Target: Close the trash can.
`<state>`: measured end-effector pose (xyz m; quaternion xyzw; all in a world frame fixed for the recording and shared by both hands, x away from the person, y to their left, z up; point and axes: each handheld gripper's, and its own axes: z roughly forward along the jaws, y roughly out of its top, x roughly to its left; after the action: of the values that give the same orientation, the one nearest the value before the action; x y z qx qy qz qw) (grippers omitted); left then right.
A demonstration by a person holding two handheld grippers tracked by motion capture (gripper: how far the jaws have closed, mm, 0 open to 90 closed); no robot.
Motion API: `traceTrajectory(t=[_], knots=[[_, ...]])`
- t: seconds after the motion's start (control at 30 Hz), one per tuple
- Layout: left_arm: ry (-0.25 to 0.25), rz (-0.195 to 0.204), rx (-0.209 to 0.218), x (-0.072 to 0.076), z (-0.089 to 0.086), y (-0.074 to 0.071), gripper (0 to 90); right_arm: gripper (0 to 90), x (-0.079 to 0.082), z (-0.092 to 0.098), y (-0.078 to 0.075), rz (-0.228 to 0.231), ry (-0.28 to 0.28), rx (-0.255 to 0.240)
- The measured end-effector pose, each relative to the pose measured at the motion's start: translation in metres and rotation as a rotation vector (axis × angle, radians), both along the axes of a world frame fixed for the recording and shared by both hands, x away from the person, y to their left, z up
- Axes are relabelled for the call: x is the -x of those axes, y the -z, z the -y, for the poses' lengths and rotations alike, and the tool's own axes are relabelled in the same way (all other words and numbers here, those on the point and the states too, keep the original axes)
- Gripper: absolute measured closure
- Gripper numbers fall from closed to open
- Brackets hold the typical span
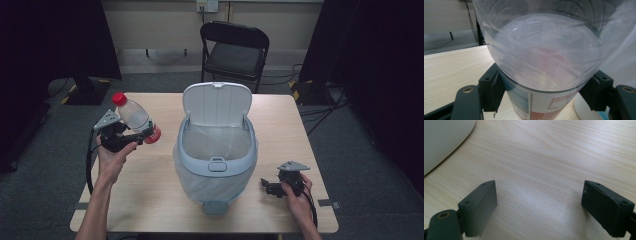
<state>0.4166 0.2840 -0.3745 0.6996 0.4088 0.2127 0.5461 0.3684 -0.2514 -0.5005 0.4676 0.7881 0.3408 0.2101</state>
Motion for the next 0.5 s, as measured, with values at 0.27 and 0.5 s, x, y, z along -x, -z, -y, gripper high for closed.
traceTrajectory(t=[0.27,0.5], knots=[[0.036,0.032,0.064,0.021,-0.008,-0.017,28.9,11.9,0.000,0.000,0.000,-0.002,0.001,-0.001],[0.090,0.091,0.078,0.041,-0.005,-0.038,28.9,11.9,0.000,0.000,0.000,-0.002,0.001,-0.001]])
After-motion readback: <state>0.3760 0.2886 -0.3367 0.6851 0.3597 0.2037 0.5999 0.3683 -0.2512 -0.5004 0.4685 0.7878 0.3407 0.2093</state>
